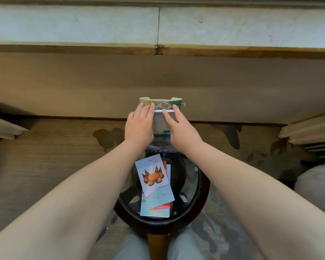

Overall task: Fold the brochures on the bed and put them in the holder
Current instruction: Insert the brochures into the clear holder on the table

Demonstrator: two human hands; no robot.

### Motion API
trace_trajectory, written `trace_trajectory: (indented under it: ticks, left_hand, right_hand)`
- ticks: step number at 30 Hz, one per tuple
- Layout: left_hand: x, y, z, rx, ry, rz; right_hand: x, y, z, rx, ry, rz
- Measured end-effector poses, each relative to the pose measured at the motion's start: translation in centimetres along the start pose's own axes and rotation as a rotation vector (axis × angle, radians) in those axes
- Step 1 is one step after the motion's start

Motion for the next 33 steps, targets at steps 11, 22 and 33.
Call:
trace_trajectory:
  ticks: [11,22,33]
  left_hand:
    - [1.7,-0.7,0.8,-0.131,-0.159,0.051]
    - [1.9,-0.7,0.4,-0.266,-0.305,0.086]
    - [9.7,-5.8,1.3,-0.193,-0.382,0.264]
  right_hand:
    - [-0.2,0.5,0.6,0.092,-0.001,0.079]
    - [-0.2,0.4,1.6,0.265,0.094,0.074]
    - [6.9,-5.9,-0.3,0.166,0.009,0.144]
Point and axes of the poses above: each hand's wrist, its own x-axis away from the middle knuckle, its own y-axis out of the back of the hand, z = x × y, the point moved 3 cm from there along -x, towards the middle knuckle, and after that the axes turned 13 degrees about -z, right-handed, at the moved point
